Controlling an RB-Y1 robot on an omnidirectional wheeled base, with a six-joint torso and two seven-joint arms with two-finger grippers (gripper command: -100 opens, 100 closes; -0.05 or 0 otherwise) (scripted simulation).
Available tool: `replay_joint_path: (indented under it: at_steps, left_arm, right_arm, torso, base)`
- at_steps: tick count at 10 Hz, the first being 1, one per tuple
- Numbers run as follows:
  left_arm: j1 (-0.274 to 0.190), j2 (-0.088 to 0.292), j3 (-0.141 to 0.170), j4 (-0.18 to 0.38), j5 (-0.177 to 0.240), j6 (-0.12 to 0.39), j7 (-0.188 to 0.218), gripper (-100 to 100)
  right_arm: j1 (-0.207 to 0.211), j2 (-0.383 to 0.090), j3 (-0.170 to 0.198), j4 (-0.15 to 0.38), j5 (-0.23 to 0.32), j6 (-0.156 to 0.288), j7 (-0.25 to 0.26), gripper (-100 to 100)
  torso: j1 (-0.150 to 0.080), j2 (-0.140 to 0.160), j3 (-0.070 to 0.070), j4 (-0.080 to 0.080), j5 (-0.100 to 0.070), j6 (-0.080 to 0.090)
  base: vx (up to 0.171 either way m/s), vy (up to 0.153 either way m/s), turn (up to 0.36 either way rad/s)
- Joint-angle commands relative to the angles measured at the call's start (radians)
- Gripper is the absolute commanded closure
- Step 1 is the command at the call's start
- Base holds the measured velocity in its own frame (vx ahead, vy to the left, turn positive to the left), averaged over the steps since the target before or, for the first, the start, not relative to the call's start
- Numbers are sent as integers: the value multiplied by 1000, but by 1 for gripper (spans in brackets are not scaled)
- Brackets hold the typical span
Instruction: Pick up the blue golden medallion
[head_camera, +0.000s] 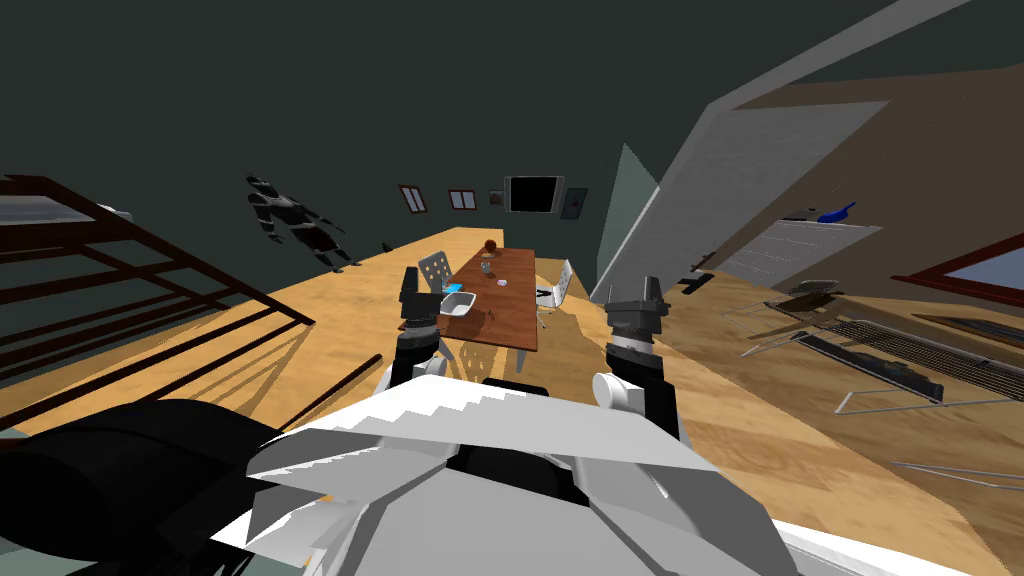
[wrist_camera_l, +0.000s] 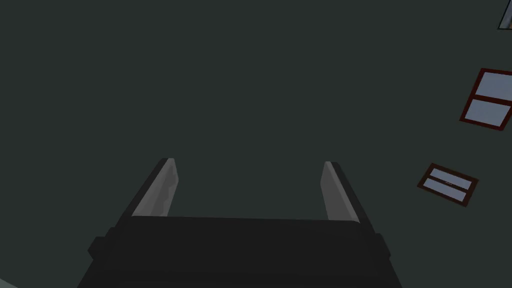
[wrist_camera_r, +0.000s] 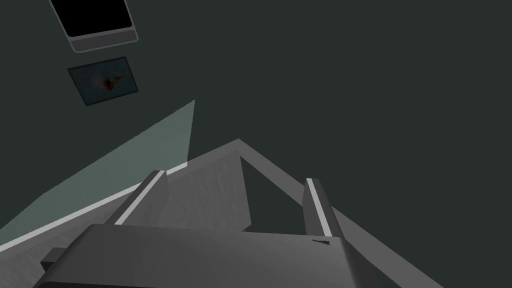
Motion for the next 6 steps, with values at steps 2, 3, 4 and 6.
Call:
replay_joint_path:
  at_steps: [2,3,4,6]
  left_arm:
    - [15,67,-1,2,22,13,20,-100]
    - [22,92,0,4,32,18,30,-100]
    - [29,118,1,8,44,25,42,-100]
    - [47,173,7,21,72,39,73,-100]
  right_arm:
    - [0,0,0,0,0,0,0,0]
    - [0,0,0,0,0,0,0,0]
    - [0,0,0,0,0,0,0,0]
    - [0,0,0,0,0,0,0,0]
  torso:
    - [-2,0,0,0,0,0]
    - [-6,1,1,0,-1,0]
    - [-8,0,0,0,-2,0]
    - [-10,0,0,0,-2,0]
  base:
    - [-10,-77,-4]
    - [1,-136,-1]
    - [4,-143,-5]
    - [-12,-168,-14]
